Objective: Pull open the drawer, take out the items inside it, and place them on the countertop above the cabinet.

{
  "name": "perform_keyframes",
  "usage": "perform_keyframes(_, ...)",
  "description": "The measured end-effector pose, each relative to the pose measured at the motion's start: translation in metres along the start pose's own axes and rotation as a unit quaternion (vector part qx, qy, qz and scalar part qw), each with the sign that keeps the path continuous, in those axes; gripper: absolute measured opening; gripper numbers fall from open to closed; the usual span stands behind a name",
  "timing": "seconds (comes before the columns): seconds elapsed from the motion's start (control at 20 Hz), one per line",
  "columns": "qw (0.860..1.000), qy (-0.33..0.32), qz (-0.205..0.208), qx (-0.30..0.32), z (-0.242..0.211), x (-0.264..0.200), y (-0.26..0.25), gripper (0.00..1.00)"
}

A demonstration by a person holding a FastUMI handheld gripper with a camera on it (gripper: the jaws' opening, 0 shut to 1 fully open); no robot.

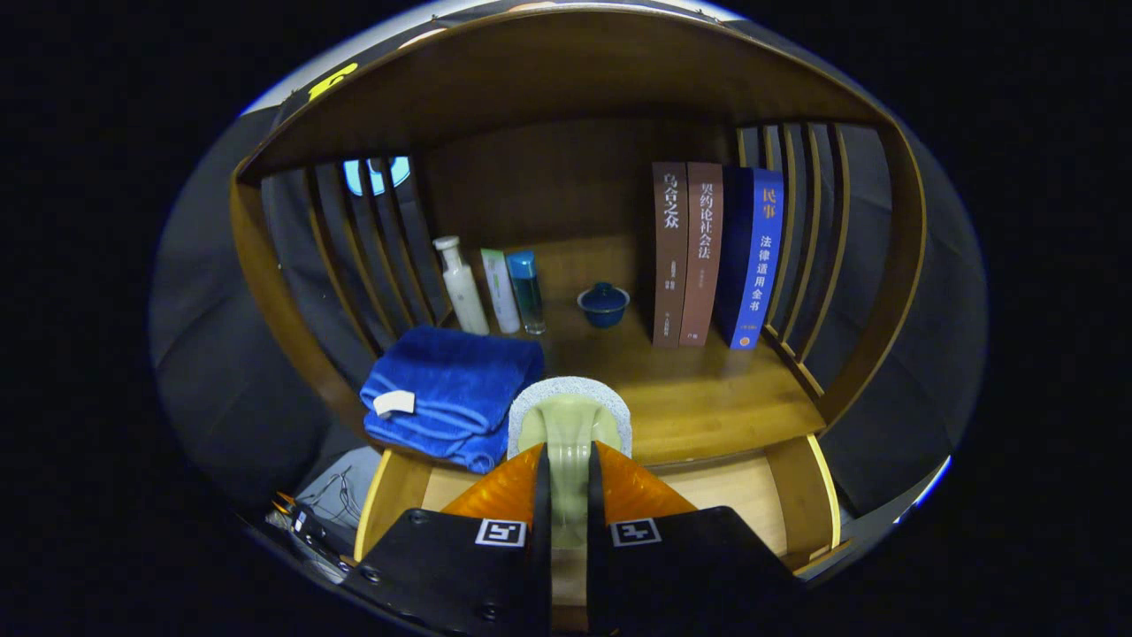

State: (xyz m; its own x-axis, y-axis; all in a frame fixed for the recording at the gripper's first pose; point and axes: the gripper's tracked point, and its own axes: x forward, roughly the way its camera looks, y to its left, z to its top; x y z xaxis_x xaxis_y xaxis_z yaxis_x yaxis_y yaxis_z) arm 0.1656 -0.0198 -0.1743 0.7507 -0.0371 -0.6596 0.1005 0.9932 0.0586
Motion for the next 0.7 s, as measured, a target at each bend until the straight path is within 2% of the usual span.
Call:
perform_keyframes(0.45, 0.999, 0.024, -0.029, -0.024, 0.035, 0.097, -0.016, 0.2)
perform_keyframes(0.7, 0.997, 0.063, -0.043, -0.026, 0.029, 0.136, -0.025, 0.2)
